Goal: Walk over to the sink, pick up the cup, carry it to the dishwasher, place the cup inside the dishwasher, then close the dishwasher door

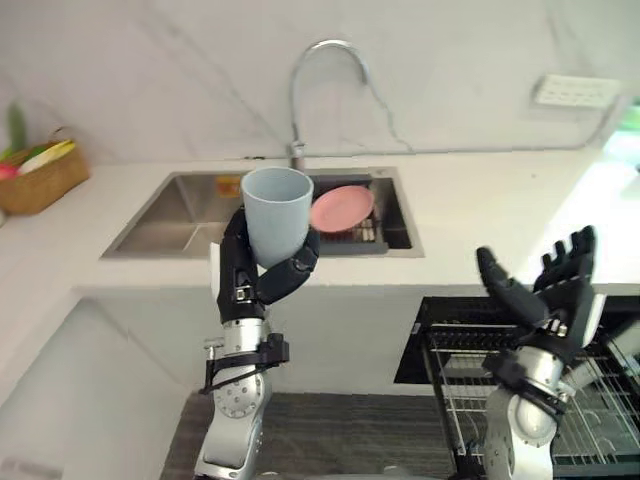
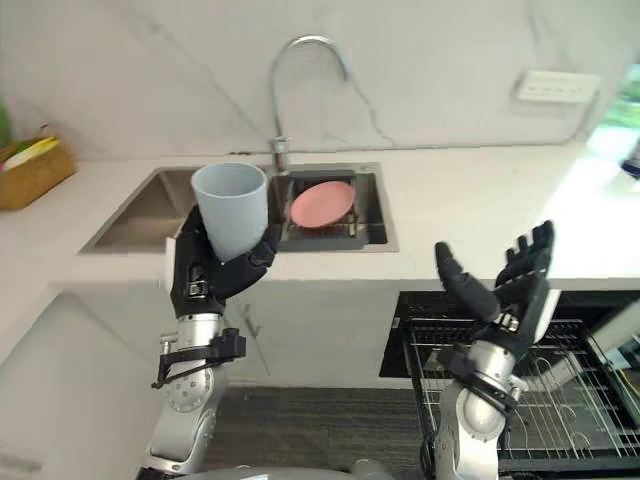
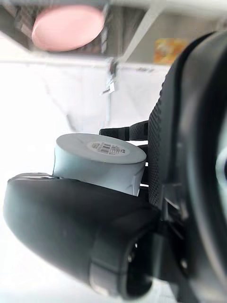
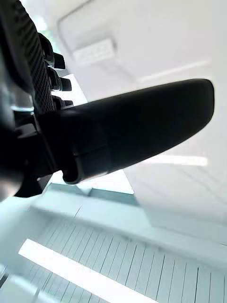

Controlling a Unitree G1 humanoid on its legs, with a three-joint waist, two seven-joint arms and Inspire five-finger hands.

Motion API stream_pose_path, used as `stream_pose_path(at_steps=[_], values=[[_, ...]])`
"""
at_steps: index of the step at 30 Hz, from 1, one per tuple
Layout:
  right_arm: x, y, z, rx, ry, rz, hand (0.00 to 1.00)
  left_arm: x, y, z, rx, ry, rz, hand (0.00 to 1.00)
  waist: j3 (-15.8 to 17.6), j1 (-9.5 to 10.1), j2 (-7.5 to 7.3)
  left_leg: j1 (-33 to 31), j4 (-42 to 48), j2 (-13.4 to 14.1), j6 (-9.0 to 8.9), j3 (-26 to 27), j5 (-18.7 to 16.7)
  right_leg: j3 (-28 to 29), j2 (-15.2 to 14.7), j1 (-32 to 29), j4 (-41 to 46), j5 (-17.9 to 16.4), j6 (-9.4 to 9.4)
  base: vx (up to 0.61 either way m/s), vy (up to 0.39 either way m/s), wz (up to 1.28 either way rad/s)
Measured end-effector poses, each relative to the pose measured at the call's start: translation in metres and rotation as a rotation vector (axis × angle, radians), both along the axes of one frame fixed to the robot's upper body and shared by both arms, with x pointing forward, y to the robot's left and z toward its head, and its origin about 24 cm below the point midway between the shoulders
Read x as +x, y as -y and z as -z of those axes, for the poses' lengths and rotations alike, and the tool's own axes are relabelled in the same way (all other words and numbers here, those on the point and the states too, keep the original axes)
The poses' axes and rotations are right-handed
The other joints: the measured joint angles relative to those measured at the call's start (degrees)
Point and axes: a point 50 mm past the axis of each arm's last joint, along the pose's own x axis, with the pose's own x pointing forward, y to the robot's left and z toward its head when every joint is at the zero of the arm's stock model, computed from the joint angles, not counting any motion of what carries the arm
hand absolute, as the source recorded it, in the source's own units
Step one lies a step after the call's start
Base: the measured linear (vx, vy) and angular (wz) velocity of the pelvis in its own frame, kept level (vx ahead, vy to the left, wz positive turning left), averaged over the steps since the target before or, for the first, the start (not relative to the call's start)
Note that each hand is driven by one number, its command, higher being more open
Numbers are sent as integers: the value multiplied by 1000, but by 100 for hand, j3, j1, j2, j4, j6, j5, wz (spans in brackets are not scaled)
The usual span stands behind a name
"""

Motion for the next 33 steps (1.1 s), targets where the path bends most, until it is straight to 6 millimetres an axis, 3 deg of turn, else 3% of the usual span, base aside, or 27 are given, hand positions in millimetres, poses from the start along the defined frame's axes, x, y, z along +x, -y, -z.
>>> stream_pose_path(at_steps=[2,3,4,8,12,14,15,16,18,22,25,27,28,29,30,31,33], values=[[-1,3,0,1,-8,18,100,-4,0,-15,8,83,11,0,-85,-86,92,-95,-839,6,-63,-32,439,341,124,-96,41,-48,182,284,201,-137],[-3,5,3,16,-30,40,100,-5,1,-19,12,109,24,0,-215,-165,66,24,-993,6,-214,133,422,508,96,-172,102,-113,295,254,238,-77],[-7,8,1,23,-37,68,100,-4,4,-23,17,127,42,0,-300,-262,56,166,-1267,-71,-255,355,450,502,-13,-220,102,-166,394,238,241,-67],[-20,21,-8,4,-18,134,100,-1,14,-30,6,164,82,0,-317,-361,38,548,-1744,-304,-164,789,520,720,-235,-205,45,-199,615,126,213,-47],[-24,20,-18,-24,16,108,100,2,20,-31,-17,149,82,0,-336,-425,16,800,-1908,-362,-124,1307,539,757,-284,-198,-121,-86,765,31,91,-71],[-22,15,-19,-24,16,69,100,3,21,-29,-29,127,64,0,-337,-400,5,959,-1958,-325,-111,1636,532,281,-298,-304,-121,-15,775,-48,13,-92],[-17,11,-18,-20,14,30,100,4,17,-29,-34,122,31,0,-339,-394,-6,1038,-2031,-307,-111,1912,532,-475,-494,-398,-112,-100,614,-53,33,-111],[-11,8,-15,-16,9,-5,100,6,12,-28,-22,107,-9,0,-331,-423,8,1173,-2166,-294,-109,2135,533,-1671,-961,-447,153,-206,589,-34,45,-116],[4,1,-7,-5,-26,-81,100,6,-4,-25,-9,85,-124,0,-326,-387,-59,1359,-2294,-289,-96,2542,523,-2966,-1520,-466,548,-215,562,-9,-23,-127],[16,-4,14,21,-154,-154,100,10,-25,-22,-55,57,-278,0,-185,-304,-124,1313,-2058,-101,-81,2530,296,-2811,-1231,-622,662,-83,578,-57,-134,-75],[18,-5,20,30,-192,-168,100,13,-28,-17,-48,37,-296,0,-110,-276,-151,1241,-1997,-7,-240,2597,190,-2784,-1241,-845,943,-46,586,-131,-92,-29],[20,-9,21,34,-204,-188,100,13,-42,-14,-42,26,-362,0,-8,-181,-32,1136,-1897,208,-244,2833,185,-2669,-1062,-986,837,233,567,-116,-9,-40],[20,-10,21,29,-204,-196,100,12,-50,-14,-44,32,-402,0,0,-182,-106,1083,-1870,240,-300,2827,234,-2705,-1259,-1020,1093,103,515,-53,-15,-19],[20,-10,21,29,-206,-197,100,11,-54,-13,-46,30,-420,0,13,-169,-100,1071,-1831,255,-305,2813,235,-2719,-1370,-962,1144,98,609,26,-49,1],[21,-11,21,29,-208,-204,100,9,-62,-12,-49,29,-461,0,7,-114,-119,1056,-1792,287,-341,2796,239,-2736,-1541,-740,925,207,820,83,-113,4],[22,-12,20,25,-205,-215,100,7,-68,-13,-53,37,-491,0,-1,-80,-185,1026,-1788,341,-391,2775,265,-2692,-1473,-614,623,193,892,83,-152,10],[25,-10,19,4,-212,-243,100,5,-73,-12,-77,39,-533,0,25,30,-162,981,-1796,471,-503,2736,310,-2903,-1233,-340,45,190,863,71,-178,11]])
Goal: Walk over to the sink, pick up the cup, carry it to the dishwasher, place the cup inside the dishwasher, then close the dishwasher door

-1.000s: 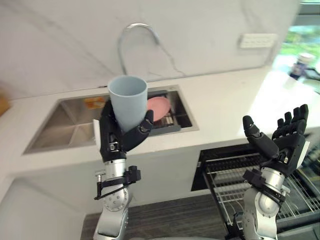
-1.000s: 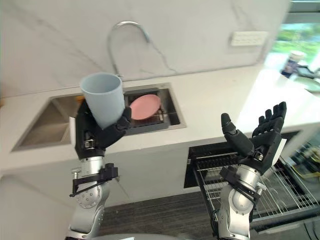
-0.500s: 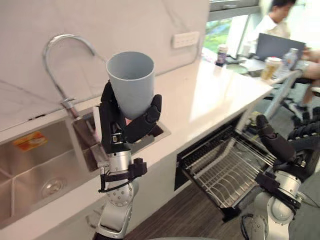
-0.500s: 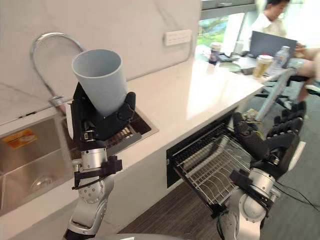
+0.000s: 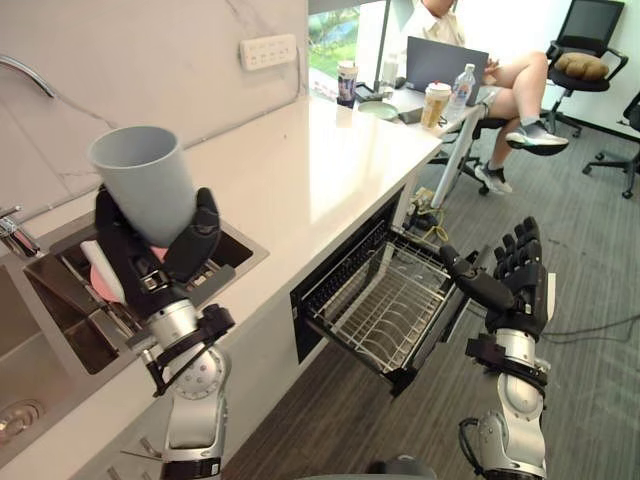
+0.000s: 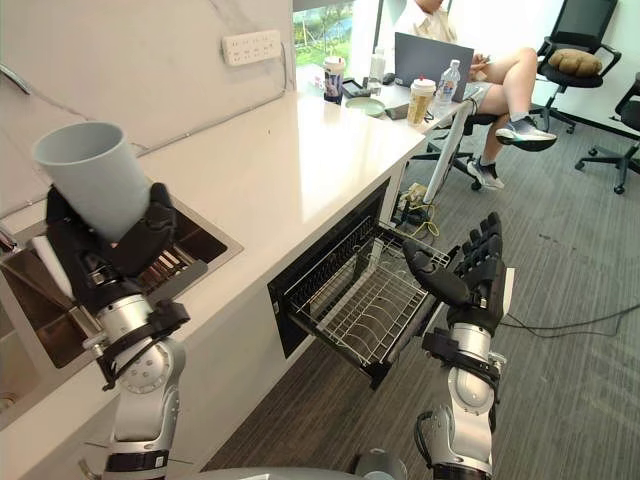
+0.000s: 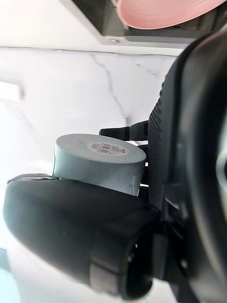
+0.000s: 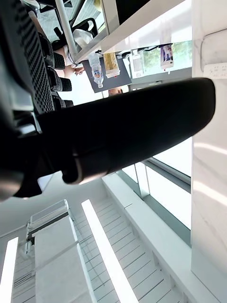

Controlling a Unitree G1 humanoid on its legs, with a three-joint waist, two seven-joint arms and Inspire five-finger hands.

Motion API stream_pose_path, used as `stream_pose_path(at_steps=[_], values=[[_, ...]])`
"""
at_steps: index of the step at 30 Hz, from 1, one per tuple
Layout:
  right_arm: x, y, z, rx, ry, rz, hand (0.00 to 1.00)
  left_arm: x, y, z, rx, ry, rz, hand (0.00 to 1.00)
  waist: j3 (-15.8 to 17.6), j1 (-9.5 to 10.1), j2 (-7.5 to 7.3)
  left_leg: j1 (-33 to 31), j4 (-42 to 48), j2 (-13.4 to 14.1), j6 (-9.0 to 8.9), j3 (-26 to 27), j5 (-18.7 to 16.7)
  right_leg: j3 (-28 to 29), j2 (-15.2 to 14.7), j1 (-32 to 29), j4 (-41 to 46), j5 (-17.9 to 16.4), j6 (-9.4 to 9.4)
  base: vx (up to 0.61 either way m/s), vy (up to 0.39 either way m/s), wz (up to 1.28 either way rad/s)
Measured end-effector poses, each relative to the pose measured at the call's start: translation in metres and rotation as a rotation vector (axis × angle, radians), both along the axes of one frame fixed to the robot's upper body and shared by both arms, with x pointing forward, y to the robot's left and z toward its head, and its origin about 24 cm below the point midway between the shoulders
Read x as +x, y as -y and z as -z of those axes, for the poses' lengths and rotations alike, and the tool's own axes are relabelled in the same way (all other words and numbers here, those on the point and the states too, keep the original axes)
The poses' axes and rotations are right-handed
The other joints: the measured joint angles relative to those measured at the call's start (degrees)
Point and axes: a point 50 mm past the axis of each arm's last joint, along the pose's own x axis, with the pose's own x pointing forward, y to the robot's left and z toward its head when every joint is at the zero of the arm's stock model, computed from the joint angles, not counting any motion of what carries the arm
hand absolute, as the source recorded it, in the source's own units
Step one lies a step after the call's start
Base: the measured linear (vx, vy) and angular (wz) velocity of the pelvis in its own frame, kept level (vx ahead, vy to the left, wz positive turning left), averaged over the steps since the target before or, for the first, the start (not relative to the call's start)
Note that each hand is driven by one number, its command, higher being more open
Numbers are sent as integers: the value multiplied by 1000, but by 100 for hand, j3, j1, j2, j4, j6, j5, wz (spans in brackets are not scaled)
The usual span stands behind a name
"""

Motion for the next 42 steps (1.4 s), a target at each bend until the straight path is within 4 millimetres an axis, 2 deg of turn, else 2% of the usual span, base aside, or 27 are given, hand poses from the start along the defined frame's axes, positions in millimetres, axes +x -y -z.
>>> stream_pose_path(at_steps=[2,4,6,7,8,9,11,12,13,14,15,16,18,26,29,32,36,40,42], values=[[3,0,5,-12,-37,-49,100,-2,2,4,-31,-10,-16,0,32,58,50,101,108,245,-76,-75,-4,-159,356,446,-540,86,-133,79,-191,18],[5,-7,5,-15,-42,-95,100,-6,0,9,-27,-32,-30,0,30,60,49,105,345,368,-83,-65,-8,-161,489,640,-730,98,-153,25,-98,2],[9,-15,4,-33,-34,-168,100,-12,-2,15,-35,-60,-56,0,85,122,66,-449,1755,639,4,-103,-18,-56,569,815,-956,126,-203,-1,-103,-19],[9,-15,3,-39,-34,-177,100,-12,-3,15,-35,-60,-57,0,149,154,73,-662,2270,739,85,-210,22,-49,577,892,-990,120,-225,-8,-66,-12],[10,-15,4,-47,-40,-186,100,-13,-2,15,-34,-59,-52,0,220,202,72,-962,2779,801,80,-424,-85,-27,559,950,-1004,101,-258,-1,-11,-10],[10,-14,4,-50,-44,-186,100,-15,-1,15,-33,-55,-47,0,243,229,80,-1251,2761,745,37,-588,-271,6,528,960,-1021,100,-259,26,32,-11],[11,-11,7,-49,-57,-174,100,-16,3,14,-33,-35,-30,0,295,215,77,-1485,2029,582,65,-583,-220,0,445,987,-1010,111,-231,51,80,-10],[10,-8,10,-54,-74,-164,100,-15,7,14,-40,-25,-12,0,287,202,136,-1478,1236,434,148,-565,318,36,439,1012,-1003,106,-146,80,132,-20],[8,-9,15,-42,-93,-153,100,-15,11,15,-34,-27,5,0,265,206,103,-1343,908,268,14,-584,683,106,354,1036,-1010,118,-65,92,134,-13],[7,-10,17,-34,-98,-149,100,-15,12,15,-29,-29,13,0,232,168,45,-1254,663,140,57,-556,791,107,247,1026,-1029,129,-38,141,165,3],[6,-10,17,-30,-95,-144,100,-14,14,14,-22,-29,27,0,204,90,-1,-1085,131,-116,147,-514,1039,78,75,979,-1054,163,22,120,133,26],[5,-9,17,-17,-84,-141,100,-13,17,12,-13,-23,45,0,207,17,15,-999,-208,-302,216,-526,1209,18,-37,970,-1118,211,102,116,153,26],[3,-9,19,20,-84,-130,100,-10,23,8,5,-8,98,0,197,8,30,-993,-376,-420,265,-545,1271,-34,-101,967,-1209,261,184,66,91,15],[6,-26,22,51,-85,-180,100,-7,37,3,33,5,232,0,176,-2,30,-835,-674,-534,277,-439,1287,16,-134,996,-1358,328,239,50,20,-4],[10,-33,19,119,-51,-229,100,-5,43,4,16,3,292,0,169,-9,28,-764,-751,-543,277,-321,1287,107,-122,990,-1432,398,234,9,19,-20],[15,-40,11,172,8,-308,100,0,54,9,41,-30,384,0,150,-20,27,-726,-801,-567,281,-213,1285,215,-106,981,-1533,516,240,-17,27,-18],[22,-55,-4,141,80,-452,100,11,69,25,81,-127,491,0,130,-57,24,-695,-824,-586,308,-90,1282,302,-106,942,-1581,629,228,-42,31,-15],[22,-70,-24,165,188,-641,100,19,72,27,128,-156,486,0,118,-69,21,-683,-825,-598,331,42,1287,416,-106,917,-1667,712,230,-56,14,-17],[24,-73,-29,183,214,-708,100,24,71,27,159,-159,464,0,107,-103,19,-679,-826,-601,346,57,1297,431,-106,916,-1673,725,231,-64,6,-5]])
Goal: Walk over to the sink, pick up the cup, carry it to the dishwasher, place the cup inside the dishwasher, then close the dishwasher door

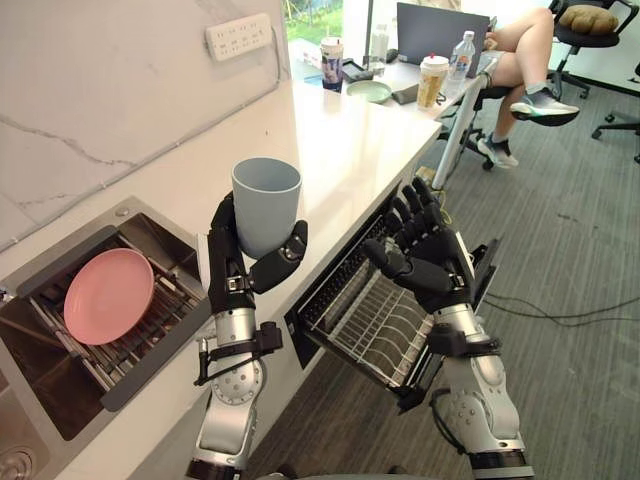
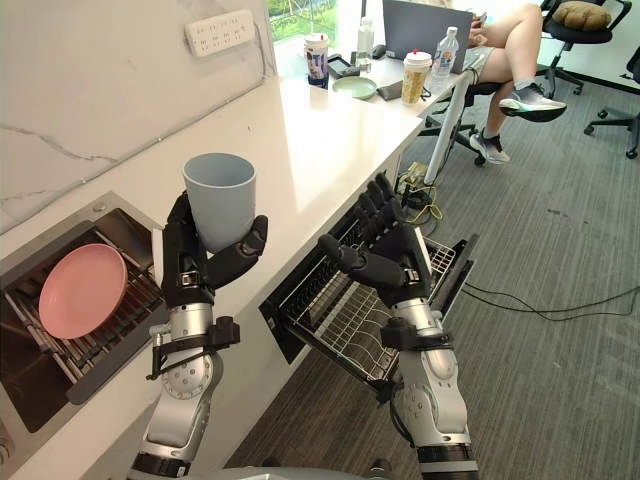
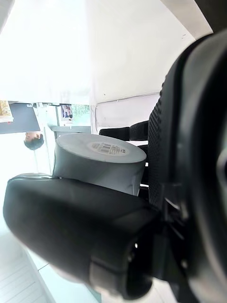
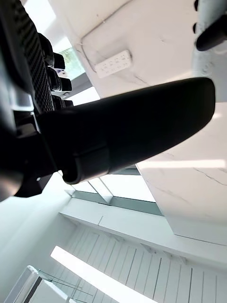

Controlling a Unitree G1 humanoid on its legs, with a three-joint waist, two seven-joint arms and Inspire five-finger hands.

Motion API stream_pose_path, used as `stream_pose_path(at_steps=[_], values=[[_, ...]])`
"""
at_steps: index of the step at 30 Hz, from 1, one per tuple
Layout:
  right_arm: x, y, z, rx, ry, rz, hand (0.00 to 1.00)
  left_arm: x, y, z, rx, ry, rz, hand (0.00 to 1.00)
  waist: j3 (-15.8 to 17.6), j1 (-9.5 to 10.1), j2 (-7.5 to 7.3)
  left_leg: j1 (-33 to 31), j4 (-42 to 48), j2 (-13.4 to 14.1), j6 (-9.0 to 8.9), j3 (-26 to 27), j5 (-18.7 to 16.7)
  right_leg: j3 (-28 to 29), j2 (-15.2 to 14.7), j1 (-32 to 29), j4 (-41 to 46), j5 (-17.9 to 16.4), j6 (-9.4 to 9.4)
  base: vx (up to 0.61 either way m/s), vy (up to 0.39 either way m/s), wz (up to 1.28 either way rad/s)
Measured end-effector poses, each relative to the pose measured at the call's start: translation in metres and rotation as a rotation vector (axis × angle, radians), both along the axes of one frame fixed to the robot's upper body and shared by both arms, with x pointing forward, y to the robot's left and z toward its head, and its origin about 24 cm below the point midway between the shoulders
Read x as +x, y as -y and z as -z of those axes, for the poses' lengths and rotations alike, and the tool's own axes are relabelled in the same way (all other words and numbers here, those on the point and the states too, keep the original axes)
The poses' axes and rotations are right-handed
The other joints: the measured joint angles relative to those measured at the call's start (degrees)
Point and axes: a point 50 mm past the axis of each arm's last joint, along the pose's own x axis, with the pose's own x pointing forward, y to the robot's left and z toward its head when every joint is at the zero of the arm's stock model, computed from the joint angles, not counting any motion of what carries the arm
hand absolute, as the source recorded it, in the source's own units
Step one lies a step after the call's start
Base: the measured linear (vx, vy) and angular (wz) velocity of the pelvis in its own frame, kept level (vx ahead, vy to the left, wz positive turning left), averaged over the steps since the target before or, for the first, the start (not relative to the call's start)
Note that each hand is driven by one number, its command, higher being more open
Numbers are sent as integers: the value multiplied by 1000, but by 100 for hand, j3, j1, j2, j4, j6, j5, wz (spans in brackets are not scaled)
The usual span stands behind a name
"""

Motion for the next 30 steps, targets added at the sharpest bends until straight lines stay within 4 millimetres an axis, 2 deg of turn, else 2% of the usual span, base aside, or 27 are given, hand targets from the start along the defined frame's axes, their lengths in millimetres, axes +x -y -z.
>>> stream_pose_path(at_steps=[8,12,15,17,26,30], values=[[-3,-15,-9,12,54,-228,100,9,2,2,66,-1,-14,0,-48,-43,-1,0,-246,-33,19,43,188,32,25,-100,-51,20,16,-52,-8,-2],[-3,-21,-10,9,58,-268,100,11,6,7,94,-19,11,0,-173,-47,-1,1,-368,-44,16,-4,286,-25,38,-120,-51,23,13,-11,-13,6],[1,-26,-14,10,61,-263,100,11,14,6,112,-15,63,0,-200,-47,-1,2,-384,-57,23,-60,311,-81,28,-91,-50,24,12,-26,1,14],[7,-27,-17,9,35,-199,100,10,28,5,139,-6,135,0,-207,-45,-1,27,-475,-86,48,-144,397,-176,17,-47,-50,25,13,-54,7,19],[15,-23,-13,-6,-38,-78,100,4,44,-3,169,40,254,0,-217,-40,-2,-2,-486,-108,59,-279,471,-297,16,-10,-50,27,12,-26,2,7],[17,-24,-12,-9,-50,-78,100,3,47,-8,170,62,281,0,-220,-39,-1,-10,-486,-118,62,-314,486,-329,18,0,-50,27,12,-12,5,5]])
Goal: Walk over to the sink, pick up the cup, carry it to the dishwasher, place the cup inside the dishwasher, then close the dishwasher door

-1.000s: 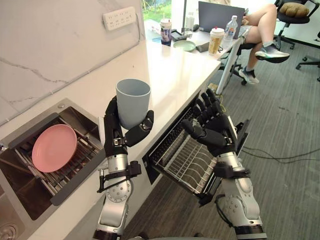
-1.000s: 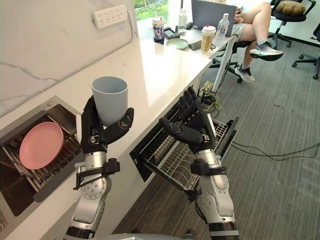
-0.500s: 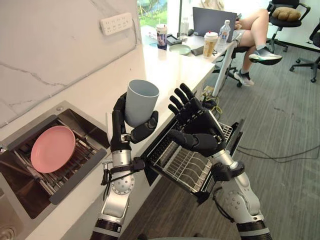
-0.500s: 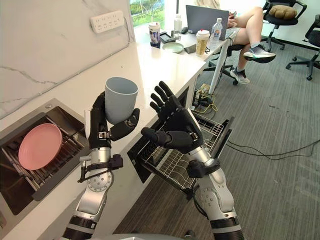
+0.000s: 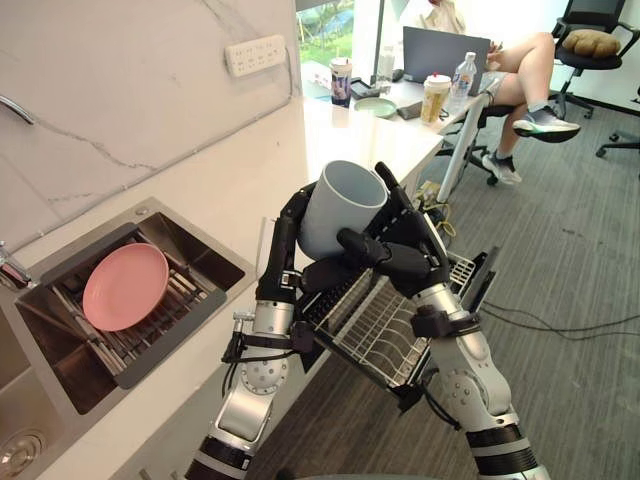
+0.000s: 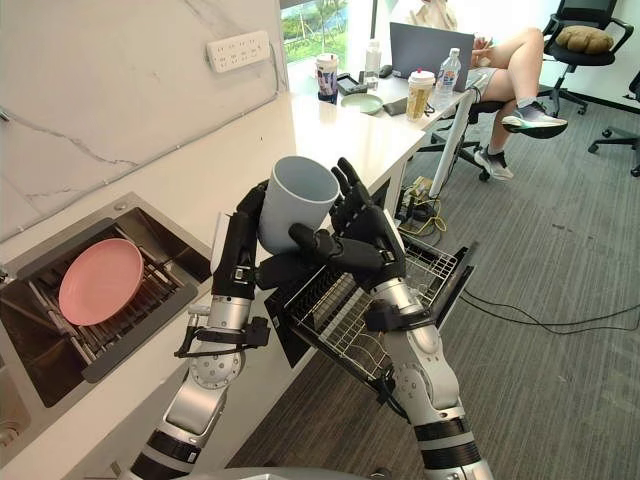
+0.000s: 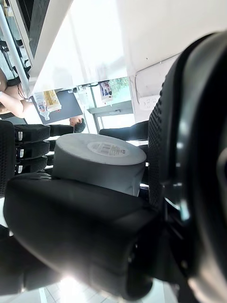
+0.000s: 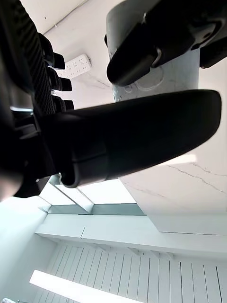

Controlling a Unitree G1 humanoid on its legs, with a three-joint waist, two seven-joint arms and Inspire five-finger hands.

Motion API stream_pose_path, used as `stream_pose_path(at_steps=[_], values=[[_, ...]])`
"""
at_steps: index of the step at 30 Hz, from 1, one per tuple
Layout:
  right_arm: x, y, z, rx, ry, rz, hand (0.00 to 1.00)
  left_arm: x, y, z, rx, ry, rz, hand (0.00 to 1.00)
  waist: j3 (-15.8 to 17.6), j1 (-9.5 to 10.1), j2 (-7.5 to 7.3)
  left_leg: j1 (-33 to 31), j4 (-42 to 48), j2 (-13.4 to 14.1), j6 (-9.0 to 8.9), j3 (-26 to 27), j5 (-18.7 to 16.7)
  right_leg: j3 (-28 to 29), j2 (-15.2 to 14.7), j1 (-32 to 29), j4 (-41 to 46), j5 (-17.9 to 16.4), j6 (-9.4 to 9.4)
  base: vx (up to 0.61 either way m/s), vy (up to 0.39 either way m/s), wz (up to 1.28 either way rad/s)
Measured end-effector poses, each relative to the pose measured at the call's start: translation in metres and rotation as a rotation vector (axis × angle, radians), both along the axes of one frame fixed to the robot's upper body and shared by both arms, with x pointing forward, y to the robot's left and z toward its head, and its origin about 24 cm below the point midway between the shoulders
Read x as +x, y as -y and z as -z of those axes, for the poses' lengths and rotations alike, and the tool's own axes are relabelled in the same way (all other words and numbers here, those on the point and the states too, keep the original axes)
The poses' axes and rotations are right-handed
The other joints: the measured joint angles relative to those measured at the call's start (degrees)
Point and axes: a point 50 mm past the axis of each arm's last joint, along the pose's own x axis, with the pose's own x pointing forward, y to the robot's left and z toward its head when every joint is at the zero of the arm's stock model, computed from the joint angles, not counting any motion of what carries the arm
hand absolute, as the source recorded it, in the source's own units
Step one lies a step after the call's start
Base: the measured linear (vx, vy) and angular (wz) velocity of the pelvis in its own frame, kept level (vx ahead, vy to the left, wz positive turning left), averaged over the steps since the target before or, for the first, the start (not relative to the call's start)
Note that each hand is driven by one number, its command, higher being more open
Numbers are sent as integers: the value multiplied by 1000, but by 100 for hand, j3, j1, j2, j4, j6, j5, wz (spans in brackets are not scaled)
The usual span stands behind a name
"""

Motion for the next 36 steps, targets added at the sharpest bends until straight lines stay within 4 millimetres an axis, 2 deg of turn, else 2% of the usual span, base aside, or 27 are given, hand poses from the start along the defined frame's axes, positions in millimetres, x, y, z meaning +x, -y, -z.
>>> stream_pose_path(at_steps=[11,35,36], values=[[6,-14,-11,-21,37,-91,100,-5,4,-12,-51,30,66,0,-3,18,-4,-88,-2,-11,15,-160,70,-165,-4,7,0,4,-6,-13,3,7],[18,-25,-25,-86,87,-183,100,-5,3,-9,-91,-13,113,0,-37,41,-59,-159,-5,0,39,-262,182,-256,14,4,-29,73,-47,-2,1,1],[18,-24,-25,-90,88,-184,0,-5,3,-9,-92,-14,115,0,-37,44,-60,-169,-6,0,41,-269,190,-263,15,-2,-32,79,-48,0,0,0]])
